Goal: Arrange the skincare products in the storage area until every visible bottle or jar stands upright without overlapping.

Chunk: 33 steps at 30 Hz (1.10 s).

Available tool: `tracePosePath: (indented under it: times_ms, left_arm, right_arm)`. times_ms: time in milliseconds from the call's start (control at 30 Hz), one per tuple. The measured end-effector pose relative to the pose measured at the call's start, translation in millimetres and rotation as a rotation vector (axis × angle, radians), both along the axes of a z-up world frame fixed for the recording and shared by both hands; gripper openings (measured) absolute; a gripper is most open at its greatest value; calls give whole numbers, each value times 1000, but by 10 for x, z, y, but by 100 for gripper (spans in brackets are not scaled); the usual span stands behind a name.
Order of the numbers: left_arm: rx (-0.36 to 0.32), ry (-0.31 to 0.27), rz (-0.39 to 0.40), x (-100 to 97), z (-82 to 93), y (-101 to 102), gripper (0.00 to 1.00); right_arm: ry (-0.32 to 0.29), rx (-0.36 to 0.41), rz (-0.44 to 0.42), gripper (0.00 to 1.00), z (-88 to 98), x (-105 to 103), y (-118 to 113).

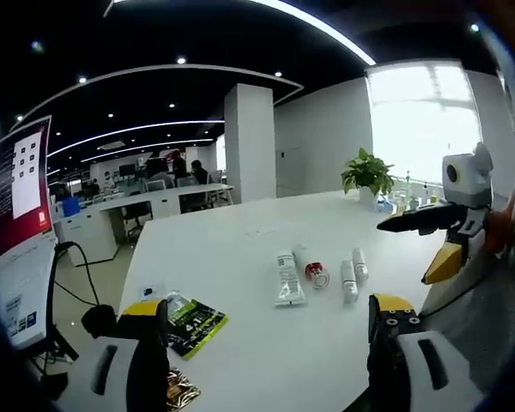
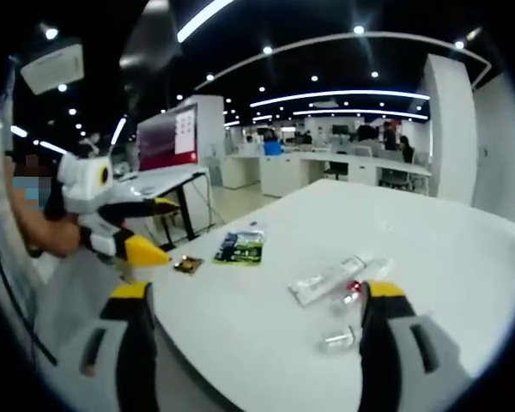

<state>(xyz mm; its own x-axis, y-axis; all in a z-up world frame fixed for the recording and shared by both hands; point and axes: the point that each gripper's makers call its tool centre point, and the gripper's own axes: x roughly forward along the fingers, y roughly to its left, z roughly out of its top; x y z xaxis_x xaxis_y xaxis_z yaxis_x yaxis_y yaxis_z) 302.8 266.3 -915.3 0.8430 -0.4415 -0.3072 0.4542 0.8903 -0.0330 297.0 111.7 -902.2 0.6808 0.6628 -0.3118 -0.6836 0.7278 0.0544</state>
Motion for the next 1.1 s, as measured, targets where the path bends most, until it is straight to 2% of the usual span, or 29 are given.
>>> tracePosePath:
  times_ms: [133, 267, 300, 367, 400, 467, 533, 700, 833, 900, 1000, 1067, 1100]
  left_arm:
    - [3, -3, 16, 11, -1, 31, 100]
    - [20, 12, 24, 19, -50, 49, 100]
    - [25, 12, 23, 18, -55, 48, 100]
    - [29, 11, 22, 17, -55, 48, 100]
    - [29, 11, 21, 14, -55, 45, 100]
    - [37, 8, 26, 18, -55, 58, 100]
    - [42, 10, 31, 22, -66, 73, 100]
    - [54, 11, 39, 28, -79, 94, 100]
    - [64, 12, 55, 38, -84, 127, 100]
    - [65, 12, 59, 41, -82, 133, 100]
    - [68, 13, 62, 45, -85, 140, 100]
    - [68, 21, 63, 41, -105, 137, 100]
    - [71, 27, 63, 41, -121, 125, 100]
  right_arm:
    - [-14, 26, -13, 99, 148, 102, -37]
    - [-76, -13, 24, 99, 342, 292, -12]
    - [-106, -23, 52, 99, 444, 374, 21]
    - [-121, -41, 79, 98, 521, 451, 53]
    - [-158, -88, 117, 97, 613, 569, 94]
    - [-190, -117, 179, 96, 718, 696, 184]
    - [-184, -179, 210, 97, 719, 838, 214]
    - [-191, -255, 271, 98, 744, 1153, 290]
    - [-254, -356, 354, 96, 816, 1349, 361]
    - [-265, -363, 412, 94, 858, 1407, 456]
    - [-272, -392, 449, 94, 877, 1532, 545]
    - [-229, -399, 500, 97, 834, 1579, 643]
    - [-243, -422, 504, 96, 825, 1652, 677]
